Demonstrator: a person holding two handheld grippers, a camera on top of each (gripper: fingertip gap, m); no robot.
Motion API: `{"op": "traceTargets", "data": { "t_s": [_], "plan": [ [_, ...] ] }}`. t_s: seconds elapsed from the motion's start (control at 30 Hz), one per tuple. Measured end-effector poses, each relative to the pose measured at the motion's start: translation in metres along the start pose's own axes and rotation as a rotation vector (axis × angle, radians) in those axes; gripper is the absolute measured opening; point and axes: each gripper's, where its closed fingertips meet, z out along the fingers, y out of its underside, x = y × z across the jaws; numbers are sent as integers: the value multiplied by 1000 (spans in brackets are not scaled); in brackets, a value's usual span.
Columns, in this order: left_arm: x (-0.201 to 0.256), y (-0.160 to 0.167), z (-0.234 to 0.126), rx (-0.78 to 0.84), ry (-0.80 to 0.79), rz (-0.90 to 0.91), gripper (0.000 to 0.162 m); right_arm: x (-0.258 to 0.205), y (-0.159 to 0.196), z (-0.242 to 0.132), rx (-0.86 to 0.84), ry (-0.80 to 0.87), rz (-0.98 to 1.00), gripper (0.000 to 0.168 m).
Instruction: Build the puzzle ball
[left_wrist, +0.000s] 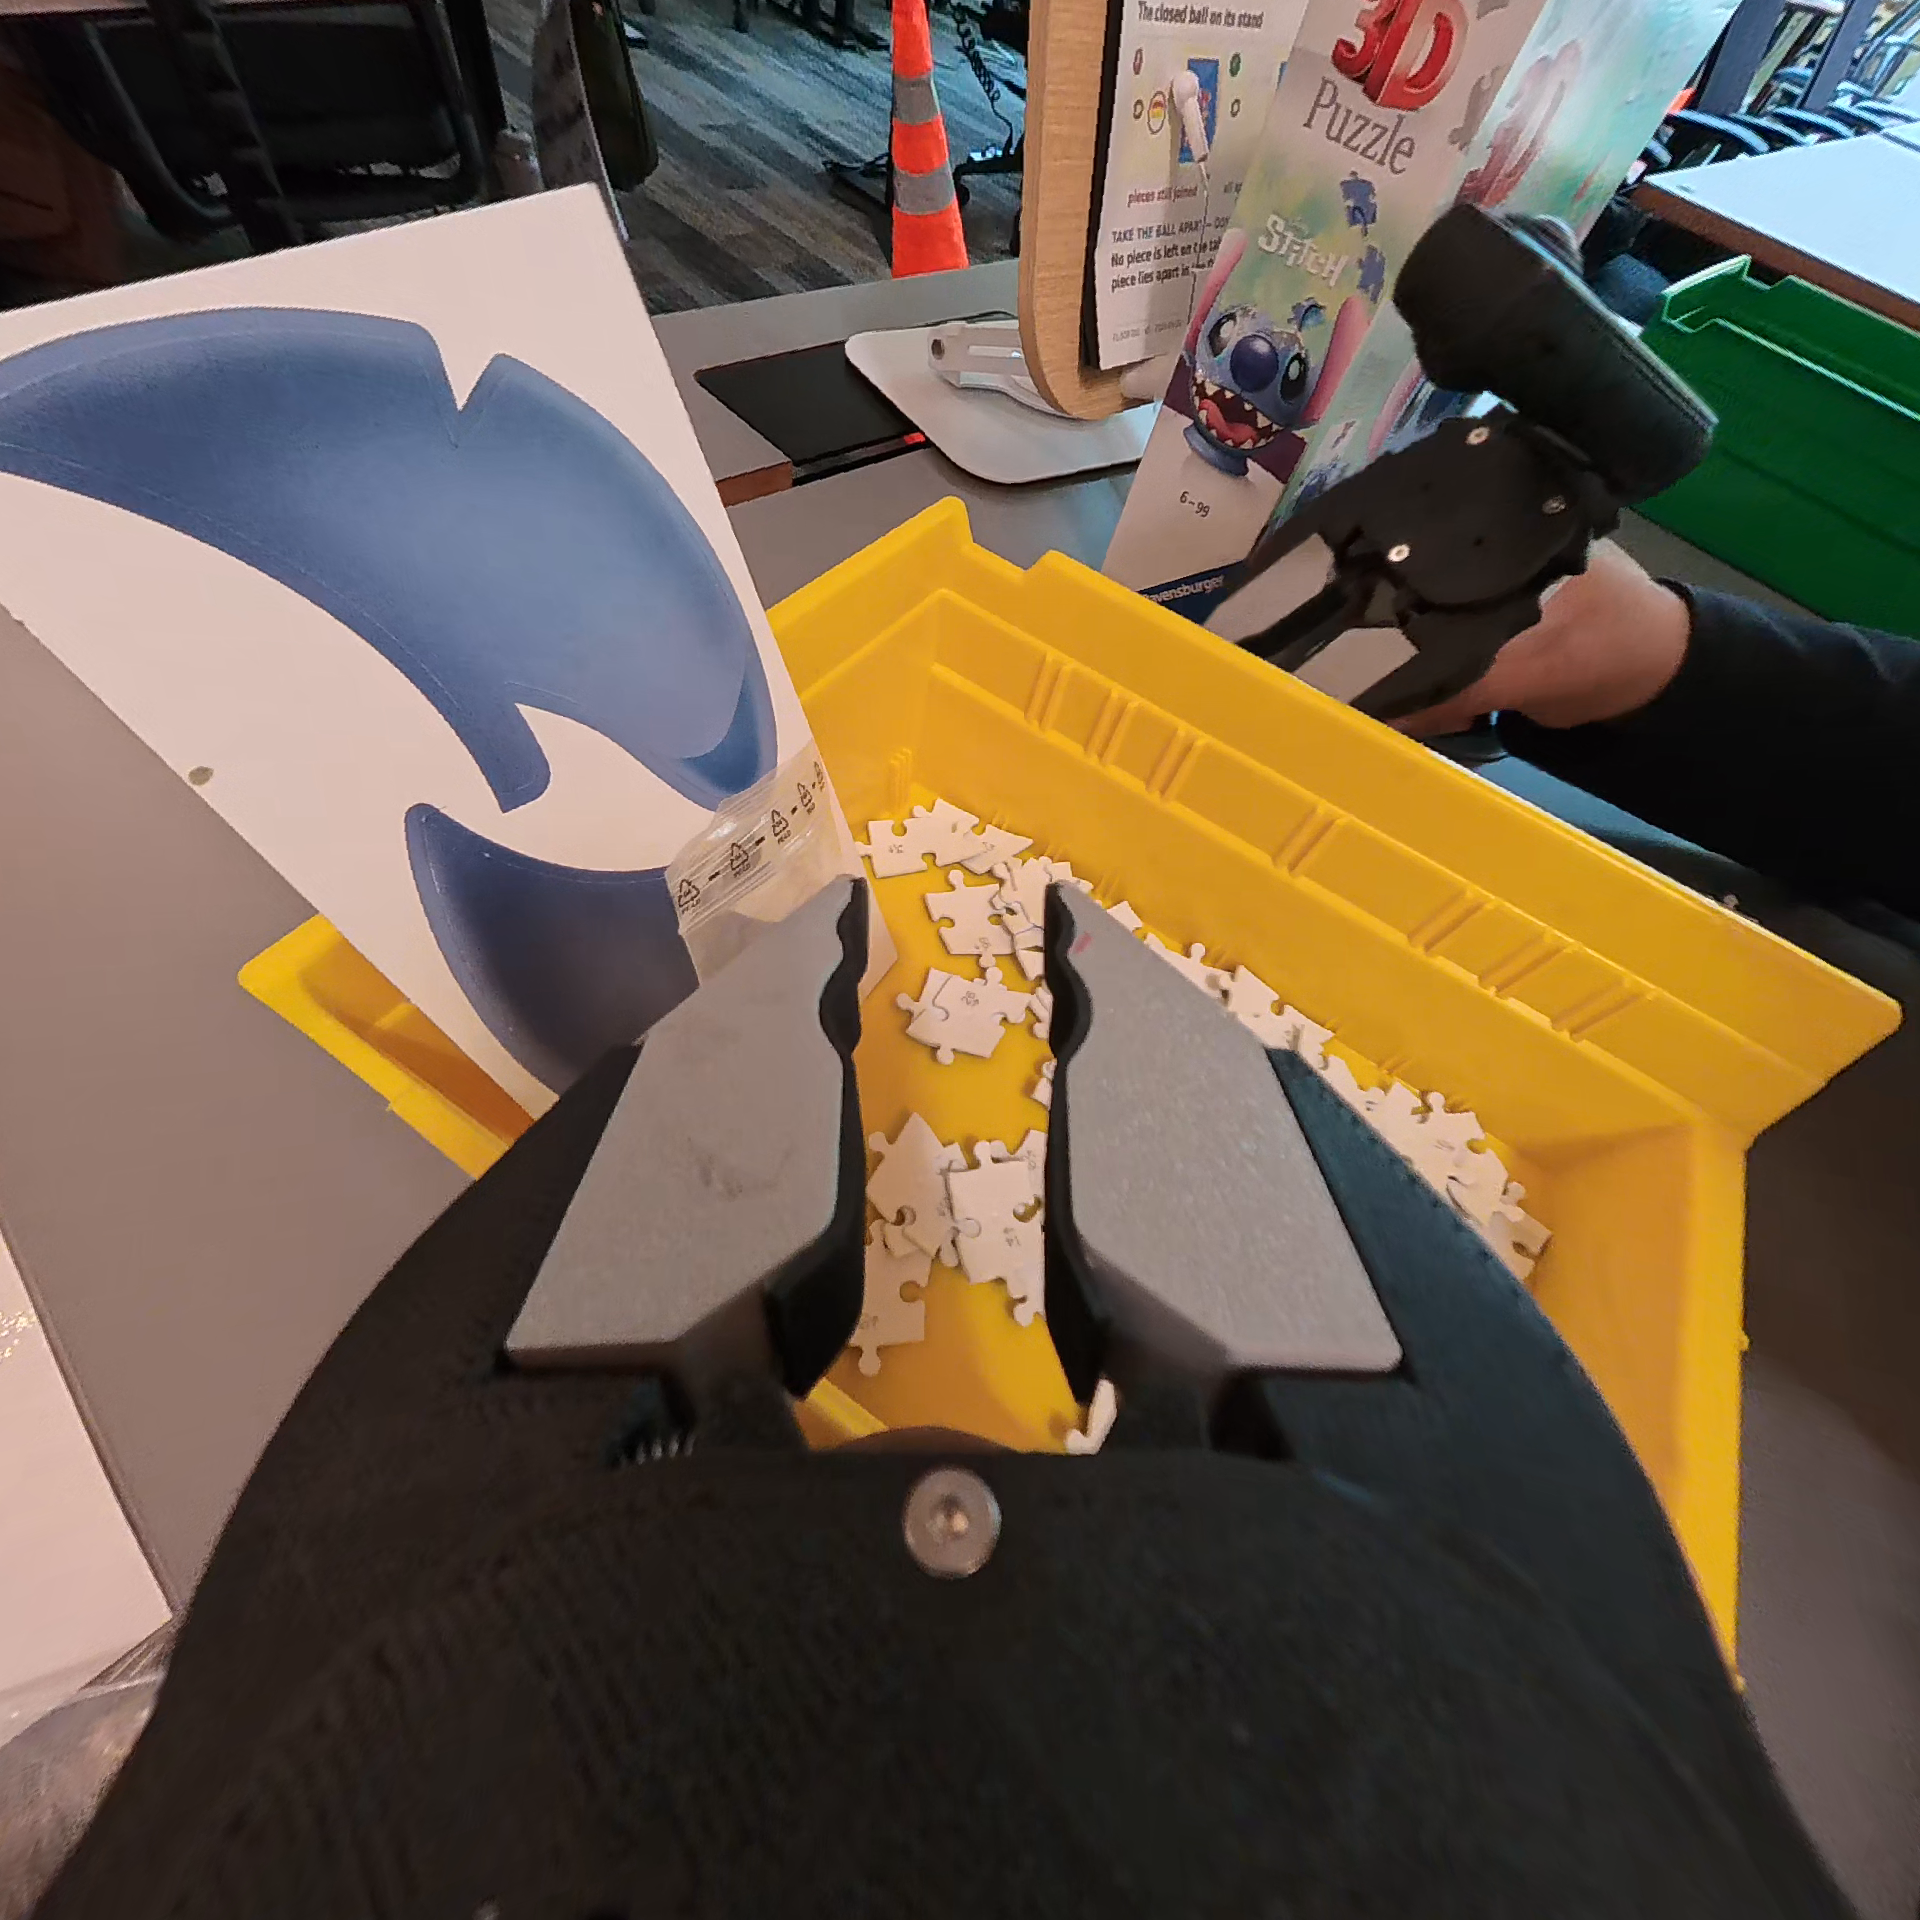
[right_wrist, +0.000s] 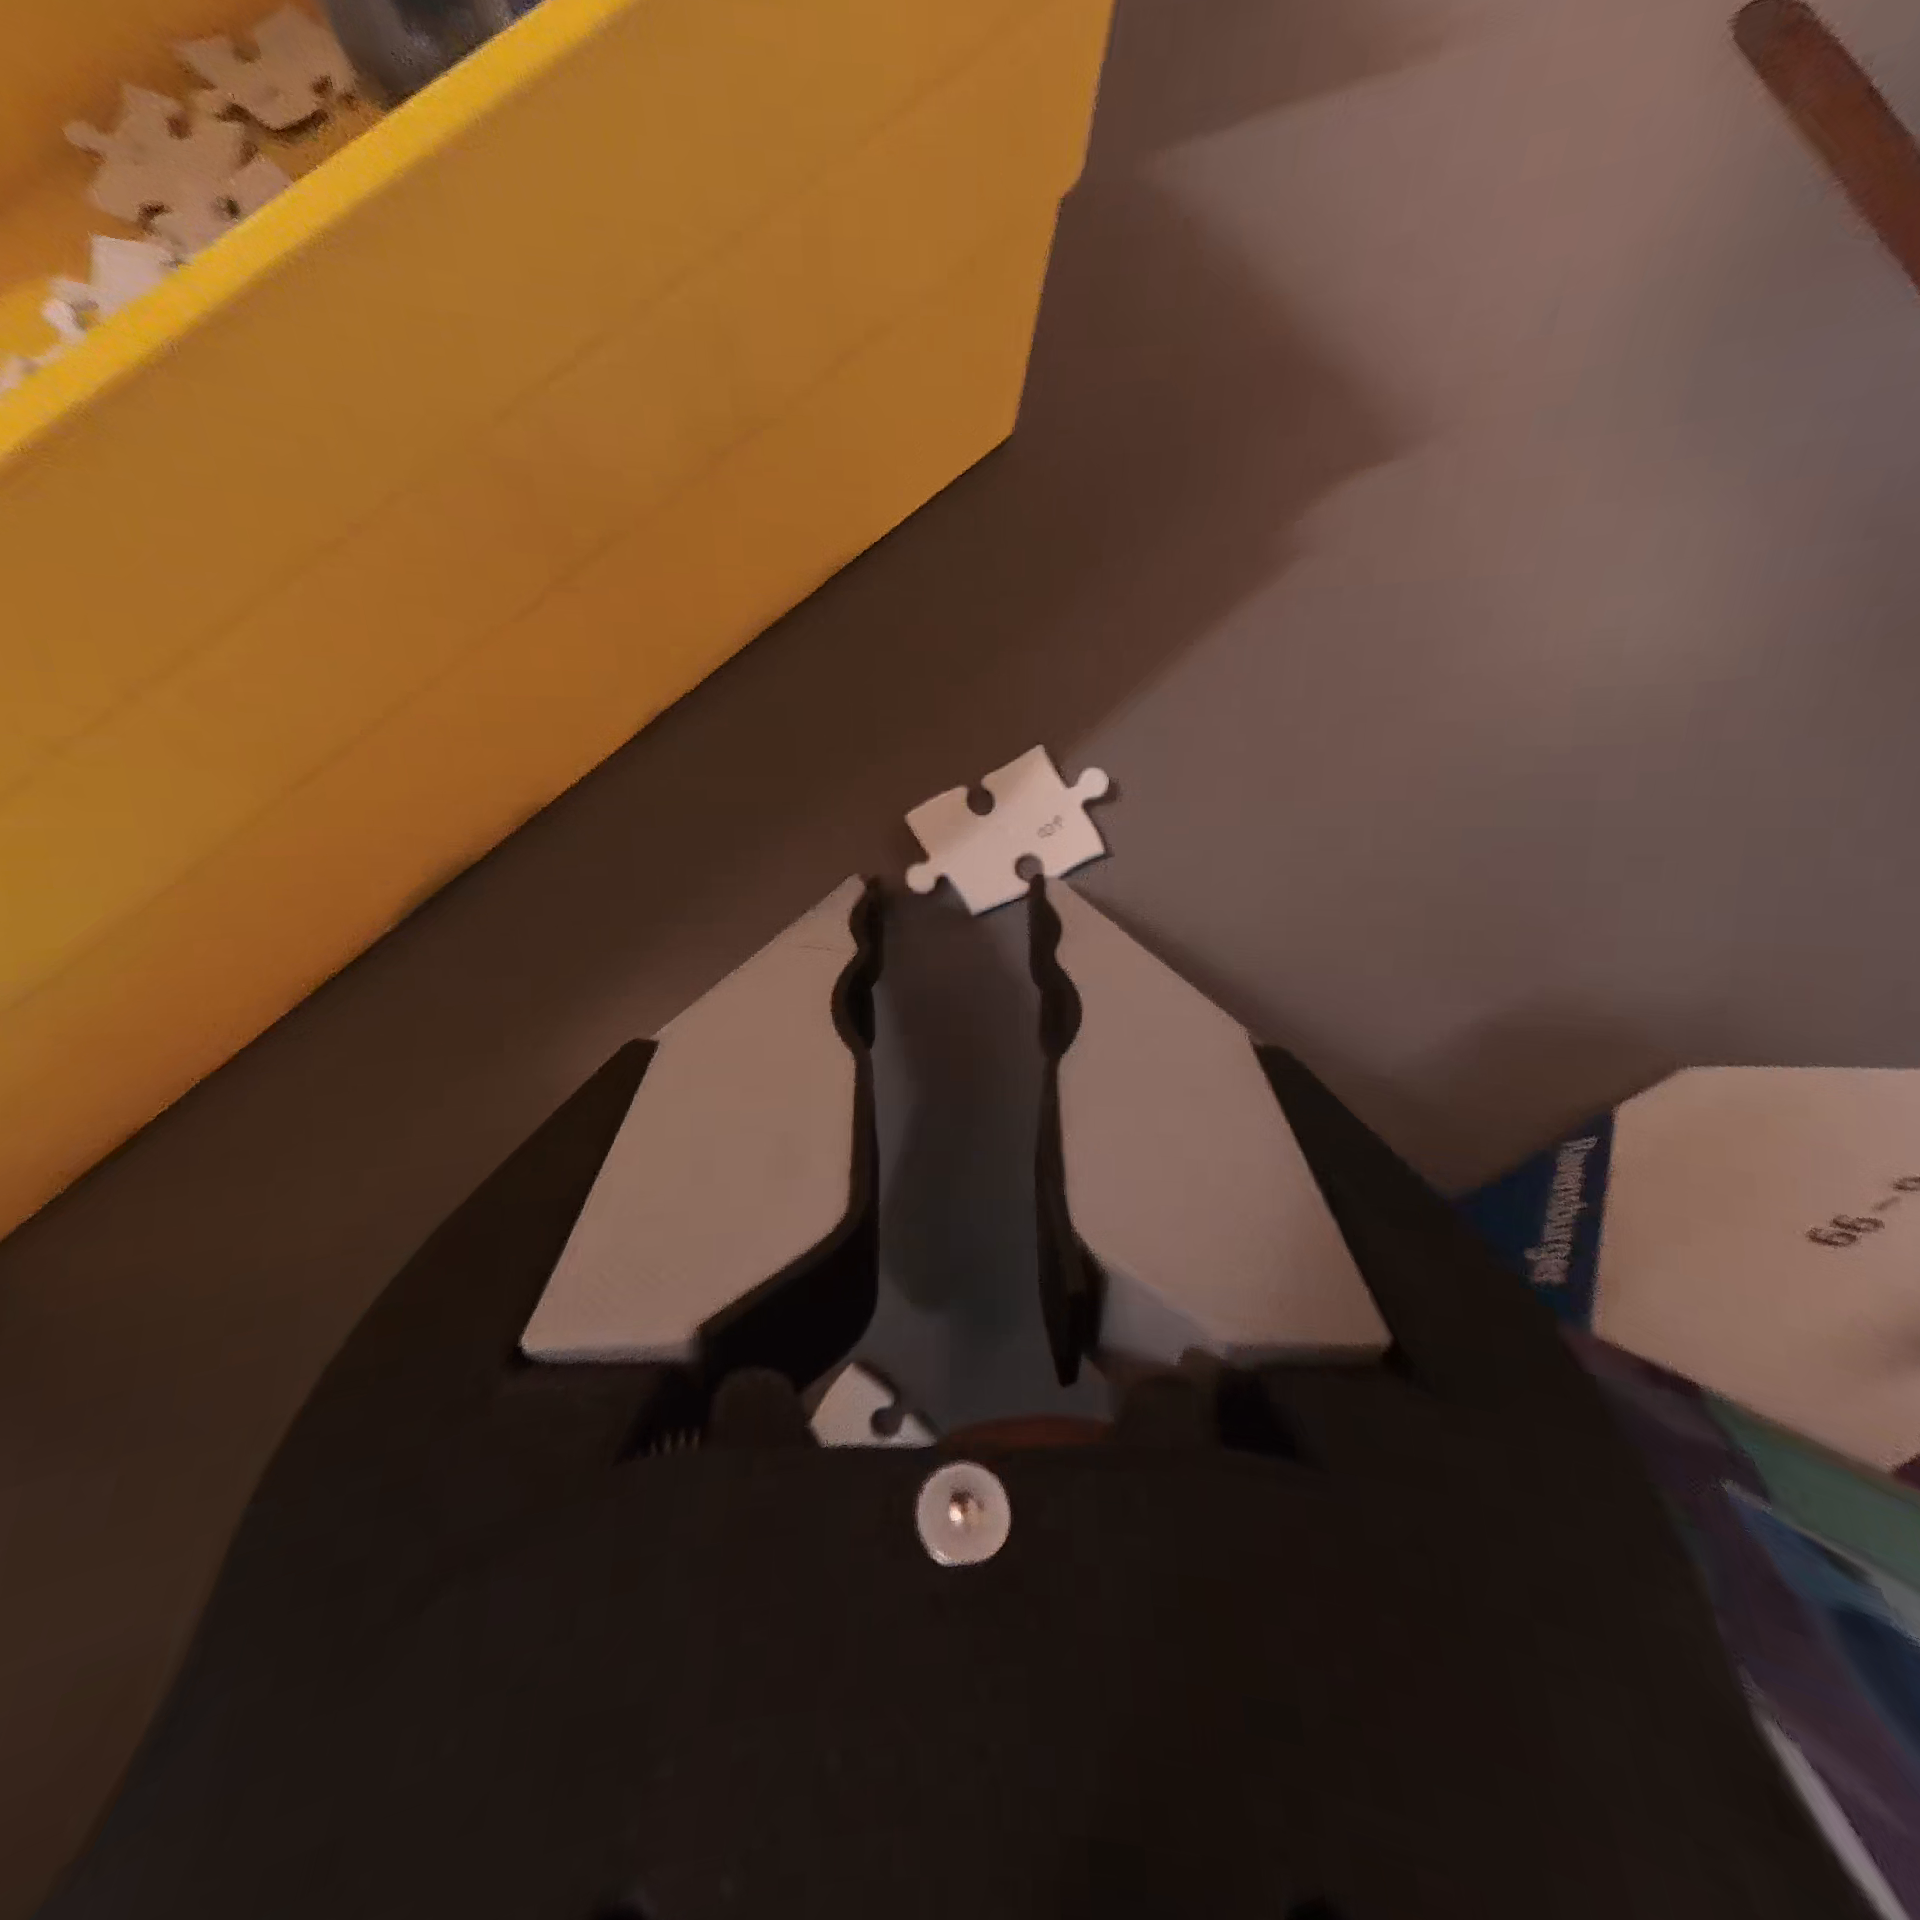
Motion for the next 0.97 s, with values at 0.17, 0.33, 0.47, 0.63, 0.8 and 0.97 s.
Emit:
{"op": "traceTargets", "data": {
  "t_s": [0.17,0.33,0.47,0.63,0.8,0.97],
  "plan": [
    [1,0,0,-2,12,-3,31,-14,2,-10,8,-67,20,28],
    [1,1,0,-2,8,-1,31,-10,6,-43,40,-8,32,30],
    [1,0,0,1,7,-4,31,-4,24,-85,106,66,87,29],
    [1,0,1,0,-7,10,31,16,56,-129,240,172,208,28],
    [-1,0,1,4,-24,20,30,40,72,-156,419,232,323,27],
    [-2,1,1,-1,-44,36,30,51,70,-173,515,254,363,26]
  ]
}}
